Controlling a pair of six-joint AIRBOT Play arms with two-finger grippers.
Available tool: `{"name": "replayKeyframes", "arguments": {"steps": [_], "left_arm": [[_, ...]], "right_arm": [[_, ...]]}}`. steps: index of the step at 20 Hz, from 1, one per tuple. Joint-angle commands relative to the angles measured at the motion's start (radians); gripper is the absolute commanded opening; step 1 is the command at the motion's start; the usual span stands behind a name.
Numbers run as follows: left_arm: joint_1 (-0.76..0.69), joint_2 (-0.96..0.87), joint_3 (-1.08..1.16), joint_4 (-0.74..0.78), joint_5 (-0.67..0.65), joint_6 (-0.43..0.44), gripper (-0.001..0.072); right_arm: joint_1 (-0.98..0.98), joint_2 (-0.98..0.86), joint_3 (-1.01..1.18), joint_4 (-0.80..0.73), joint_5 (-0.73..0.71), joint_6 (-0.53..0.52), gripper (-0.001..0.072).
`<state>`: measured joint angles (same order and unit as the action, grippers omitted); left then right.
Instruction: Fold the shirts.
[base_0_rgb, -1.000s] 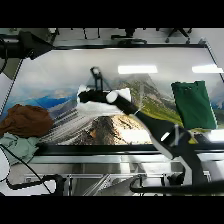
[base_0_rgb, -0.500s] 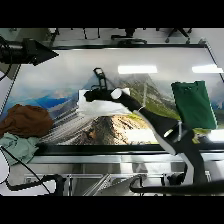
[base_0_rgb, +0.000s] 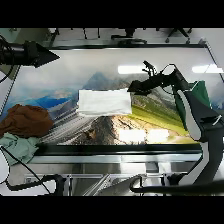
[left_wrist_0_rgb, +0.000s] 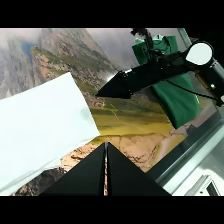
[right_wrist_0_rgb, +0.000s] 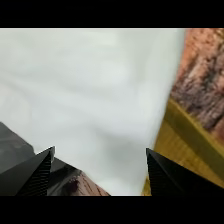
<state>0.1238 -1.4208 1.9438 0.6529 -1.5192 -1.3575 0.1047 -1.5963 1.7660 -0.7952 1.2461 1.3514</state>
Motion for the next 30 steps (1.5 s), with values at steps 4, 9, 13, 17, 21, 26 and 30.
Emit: {"name": "replayKeyframes", "arguments": {"steps": [4, 9, 13, 17, 21, 26, 30], "left_arm": [[0.000, -0.001, 0.000, 0.001, 0.000, -0.001, 0.0015], [0.000, -0.001, 0.000, 0.001, 0.002, 0.000, 0.0015], [0.000, -0.001, 0.000, 0.002, 0.000, 0.000, 0.0015], [0.000, -0.001, 0.000, 0.002, -0.008, 0.000, 0.0015], [0.000, -0.001, 0.000, 0.002, -0.011, 0.008, 0.0015], [0.000, -0.001, 0.000, 0.002, -0.011, 0.008, 0.0015], [0.000, -0.001, 0.000, 0.002, -0.014, 0.023, 0.0015]], "right_arm": [[0.012, -0.131, 0.000, -0.014, 0.007, 0.023, 0.0638], [0.058, -0.175, 0.000, 0.054, -0.012, -0.008, 0.0622], [0.064, -0.154, 0.003, 0.245, 0.013, -0.104, 0.0019], [-0.026, -0.015, 0.045, 0.269, 0.073, -0.084, 0.0018], [-0.212, 0.128, 0.082, 0.269, 0.052, -0.046, 0.0018], [-0.510, 0.188, 0.157, 0.367, -0.015, -0.040, 0.0018], [-0.730, 0.239, 0.185, 0.340, 0.045, 0.054, 0.0018]]}}
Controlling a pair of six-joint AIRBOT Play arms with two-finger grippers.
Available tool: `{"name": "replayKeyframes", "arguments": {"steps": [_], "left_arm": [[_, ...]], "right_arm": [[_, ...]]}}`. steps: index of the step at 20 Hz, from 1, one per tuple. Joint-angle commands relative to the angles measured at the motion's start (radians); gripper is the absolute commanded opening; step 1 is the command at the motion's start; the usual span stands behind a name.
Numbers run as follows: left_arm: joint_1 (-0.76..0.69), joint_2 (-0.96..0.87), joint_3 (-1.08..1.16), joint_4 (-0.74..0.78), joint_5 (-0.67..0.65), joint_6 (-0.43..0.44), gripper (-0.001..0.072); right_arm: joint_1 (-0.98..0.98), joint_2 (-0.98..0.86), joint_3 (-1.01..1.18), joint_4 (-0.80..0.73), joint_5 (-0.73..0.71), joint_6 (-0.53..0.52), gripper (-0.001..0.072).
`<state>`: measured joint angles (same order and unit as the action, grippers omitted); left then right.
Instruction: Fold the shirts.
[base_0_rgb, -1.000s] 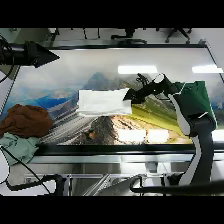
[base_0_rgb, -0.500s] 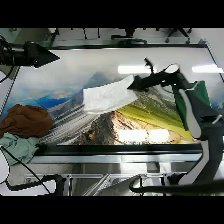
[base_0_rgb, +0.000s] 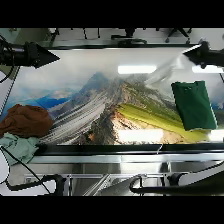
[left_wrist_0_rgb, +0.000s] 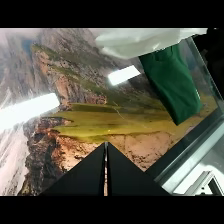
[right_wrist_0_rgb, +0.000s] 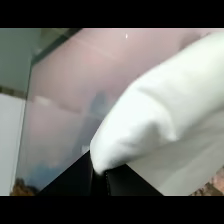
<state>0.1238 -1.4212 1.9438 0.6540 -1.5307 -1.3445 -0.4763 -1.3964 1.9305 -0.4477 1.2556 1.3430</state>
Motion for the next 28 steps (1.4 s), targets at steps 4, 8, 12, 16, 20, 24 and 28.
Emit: {"name": "replayKeyframes", "arguments": {"steps": [4, 8, 12, 16, 20, 24, 28], "left_arm": [[0.000, 0.000, 0.000, 0.000, -0.047, 0.010, 0.0015], [0.000, 0.000, 0.000, 0.000, -0.060, 0.009, 0.0015], [0.000, 0.000, 0.000, 0.000, -0.082, 0.010, 0.0015], [0.000, 0.000, 0.000, 0.000, -0.092, 0.010, 0.0015], [0.000, 0.000, 0.000, -0.001, -0.067, 0.013, 0.0015], [0.000, 0.001, 0.000, -0.002, -0.069, 0.045, 0.0014], [0.000, 0.086, -0.064, 0.003, -0.078, 0.075, 0.0012]], "right_arm": [[-0.280, 0.149, 0.016, -0.341, 0.133, 0.192, 0.0017], [-0.283, 0.219, -0.073, -0.648, 0.324, 0.252, 0.0017], [-0.283, 0.248, -0.192, -0.821, 0.430, 0.309, 0.0021], [-0.283, 0.245, -0.280, -0.836, 0.456, 0.342, 0.0389], [-0.282, 0.244, -0.266, -0.823, 0.443, 0.368, 0.0388], [-0.264, 0.260, -0.262, -0.574, 0.367, 0.327, 0.0083], [-0.080, 0.321, -0.288, -0.559, 0.314, 0.252, 0.0019]]}}
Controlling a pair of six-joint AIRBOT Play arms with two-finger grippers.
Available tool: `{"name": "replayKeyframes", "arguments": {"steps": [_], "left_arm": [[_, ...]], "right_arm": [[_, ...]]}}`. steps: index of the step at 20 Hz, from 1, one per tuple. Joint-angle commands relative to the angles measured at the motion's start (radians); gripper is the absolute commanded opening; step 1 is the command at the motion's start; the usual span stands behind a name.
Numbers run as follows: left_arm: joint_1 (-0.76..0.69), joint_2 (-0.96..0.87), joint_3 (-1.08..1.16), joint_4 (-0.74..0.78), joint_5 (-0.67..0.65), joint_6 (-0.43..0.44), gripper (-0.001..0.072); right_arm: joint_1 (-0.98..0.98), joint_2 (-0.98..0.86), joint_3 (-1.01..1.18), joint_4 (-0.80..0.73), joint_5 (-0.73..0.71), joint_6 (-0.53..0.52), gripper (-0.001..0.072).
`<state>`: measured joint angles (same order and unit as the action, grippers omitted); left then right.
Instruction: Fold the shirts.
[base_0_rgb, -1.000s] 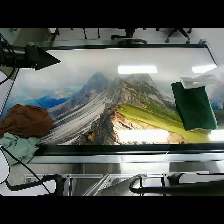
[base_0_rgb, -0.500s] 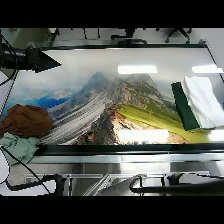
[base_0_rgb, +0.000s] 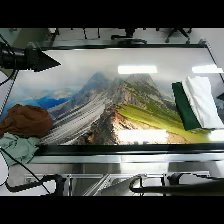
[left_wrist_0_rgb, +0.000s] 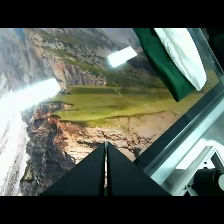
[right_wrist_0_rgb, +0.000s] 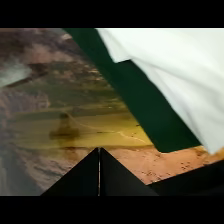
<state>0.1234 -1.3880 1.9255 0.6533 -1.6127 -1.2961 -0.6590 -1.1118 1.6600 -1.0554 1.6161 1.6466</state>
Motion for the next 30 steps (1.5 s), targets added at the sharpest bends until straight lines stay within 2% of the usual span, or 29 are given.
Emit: {"name": "replayKeyframes", "arguments": {"steps": [1, 4, 8, 13, 19, 30], "left_arm": [[0.000, 0.103, -0.116, 0.010, 0.027, 0.046, 0.0012], [0.000, 0.280, -0.429, 0.010, 0.070, 0.092, 0.0012], [0.000, 0.515, -0.909, 0.010, 0.141, 0.138, 0.0013], [0.000, 0.703, -1.286, 0.010, 0.208, 0.164, 0.0013], [0.000, 0.883, -1.440, 0.010, 0.210, 0.167, 0.0014], [0.000, 1.015, -1.458, 0.010, 0.210, 0.151, 0.0013]], "right_arm": [[0.166, 0.065, -0.051, 0.028, -0.074, -0.054, 0.0019], [0.378, 0.187, -0.240, -0.042, -0.180, -0.054, 0.0019], [0.621, 0.404, -0.597, -0.051, -0.322, -0.048, 0.0019], [0.766, 0.571, -0.903, -0.047, -0.435, -0.020, 0.0019], [0.773, 0.584, -0.941, -0.033, -0.423, -0.023, 0.0019], [0.773, 0.584, -0.941, -0.032, -0.422, -0.024, 0.0019]]}}
